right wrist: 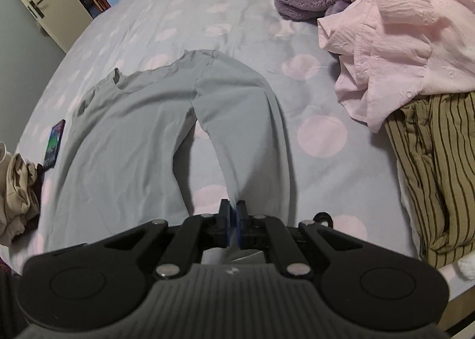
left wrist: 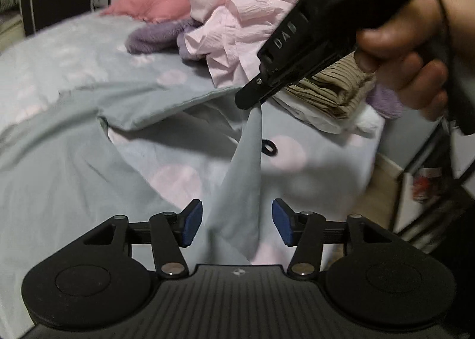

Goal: Fold clothes

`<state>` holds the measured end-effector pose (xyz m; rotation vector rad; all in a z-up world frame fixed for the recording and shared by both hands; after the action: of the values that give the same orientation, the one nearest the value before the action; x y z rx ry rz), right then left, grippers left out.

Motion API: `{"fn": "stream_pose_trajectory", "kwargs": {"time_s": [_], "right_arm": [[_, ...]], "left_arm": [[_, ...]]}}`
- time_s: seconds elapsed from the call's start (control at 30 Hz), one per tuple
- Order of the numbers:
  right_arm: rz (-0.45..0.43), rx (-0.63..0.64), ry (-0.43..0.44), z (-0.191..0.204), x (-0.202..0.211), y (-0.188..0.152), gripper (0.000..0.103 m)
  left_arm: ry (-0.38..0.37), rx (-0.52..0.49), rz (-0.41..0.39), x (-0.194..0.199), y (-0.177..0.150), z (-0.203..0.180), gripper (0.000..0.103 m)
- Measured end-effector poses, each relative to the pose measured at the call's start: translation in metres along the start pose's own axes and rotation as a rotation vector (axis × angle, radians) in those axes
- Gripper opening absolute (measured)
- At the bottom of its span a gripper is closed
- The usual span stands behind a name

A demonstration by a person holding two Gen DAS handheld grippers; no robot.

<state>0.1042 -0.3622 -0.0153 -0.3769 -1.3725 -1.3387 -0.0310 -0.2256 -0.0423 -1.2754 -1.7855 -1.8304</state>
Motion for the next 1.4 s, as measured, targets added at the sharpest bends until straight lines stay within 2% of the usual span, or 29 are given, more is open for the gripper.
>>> {"fn": "stream_pose_trajectory", "kwargs": {"time_s": [0.1,0.17,0.2,0.23,0.3,0.33,0.37,0.47,0.5,0.53,0.57,0.6,0.67,0.7,0.73,0.83,0.9,0.97,1.03,1.13,1.23,1.3,1.4], "right_arm": [[-0.003,0.005,0.021,0.000,0.001,0.000,0.005],[-0.004,0.009,0.034,0.001,0.001,-0.001,0.005],[-0.005,0.011,0.041,0.001,0.001,-0.002,0.005],[-0.005,0.011,0.048,0.000,0.001,-0.002,0.005],[-0.008,0.012,0.063,-0.003,0.001,-0.004,0.005],[-0.012,0.013,0.072,-0.004,0.002,-0.004,0.005],[-0.020,0.012,0.089,-0.006,0.004,-0.005,0.006],[-0.057,0.003,0.122,-0.013,0.015,-0.004,0.010],[-0.078,-0.002,0.136,-0.016,0.021,-0.003,0.013],[-0.100,-0.008,0.150,-0.019,0.027,-0.002,0.022],[-0.122,-0.020,0.161,-0.024,0.034,-0.002,0.030],[-0.145,-0.032,0.171,-0.029,0.041,-0.001,0.039],[-0.149,-0.057,0.163,-0.039,0.043,-0.002,0.038],[-0.138,-0.067,0.148,-0.042,0.040,-0.003,0.039],[-0.126,-0.076,0.132,-0.045,0.037,-0.005,0.039],[-0.077,-0.060,0.070,-0.053,0.025,-0.012,0.039],[-0.061,-0.059,0.046,-0.058,0.020,-0.015,0.039],[-0.045,-0.056,0.028,-0.063,0.014,-0.018,0.039],[-0.016,-0.003,-0.012,-0.063,0.007,-0.020,0.039],[0.065,0.200,-0.178,-0.060,-0.012,-0.030,0.039],[0.215,0.297,-0.310,-0.076,-0.035,-0.051,0.039],[0.327,0.257,-0.280,-0.090,-0.039,-0.066,0.039],[0.467,0.290,-0.204,-0.089,-0.036,-0.086,0.039]], "left_arm": [[0.000,-0.006,0.011,-0.015,0.001,-0.005,0.050],[-0.007,0.003,0.028,-0.024,0.001,-0.005,0.044],[-0.026,0.001,0.041,-0.027,0.001,-0.006,0.017],[-0.047,-0.003,0.055,-0.029,0.001,-0.007,0.000],[-0.084,0.015,0.071,-0.031,0.002,-0.008,0.000],[-0.125,0.070,0.076,-0.031,0.004,-0.006,0.000],[-0.193,0.169,0.075,-0.032,0.007,-0.001,0.000],[-0.483,0.461,-0.007,-0.026,0.009,0.017,0.000],[-0.596,0.538,-0.080,-0.019,0.007,0.022,0.000],[-0.666,0.592,-0.132,-0.013,0.005,0.026,0.000],[-0.694,0.652,-0.152,-0.011,0.001,0.031,0.000],[-0.694,0.706,-0.118,-0.017,-0.006,0.034,0.000],[-0.687,0.808,-0.033,-0.031,-0.021,0.038,0.000],[-0.651,0.809,0.038,-0.041,-0.029,0.036,0.000],[-0.604,0.773,0.106,-0.049,-0.038,0.032,0.000],[-0.546,0.653,0.178,-0.050,-0.050,0.021,0.000],[-0.511,0.564,0.170,-0.035,-0.048,0.022,0.000],[-0.453,0.446,0.152,-0.012,-0.039,0.034,0.009],[-0.356,0.326,0.134,0.014,-0.030,0.054,0.025],[-0.251,0.232,0.128,0.058,-0.026,0.092,0.025],[-0.157,0.193,0.129,0.104,-0.028,0.130,0.029],[-0.110,0.204,0.132,0.130,-0.035,0.156,0.030],[-0.058,0.225,0.145,0.158,-0.047,0.186,0.037]]}}
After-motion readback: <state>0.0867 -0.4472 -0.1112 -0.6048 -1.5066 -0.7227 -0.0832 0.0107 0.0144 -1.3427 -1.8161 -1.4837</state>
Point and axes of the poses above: each gripper's, at about its wrist camera, not at the fingertips, and x roughly against the way its jaws point, z to its left, y to its top, the point moved 1 cm from there along -x, roughly the way its jaws point, and after that the axes turned 4 degrees about x, right-handed, at the moved point
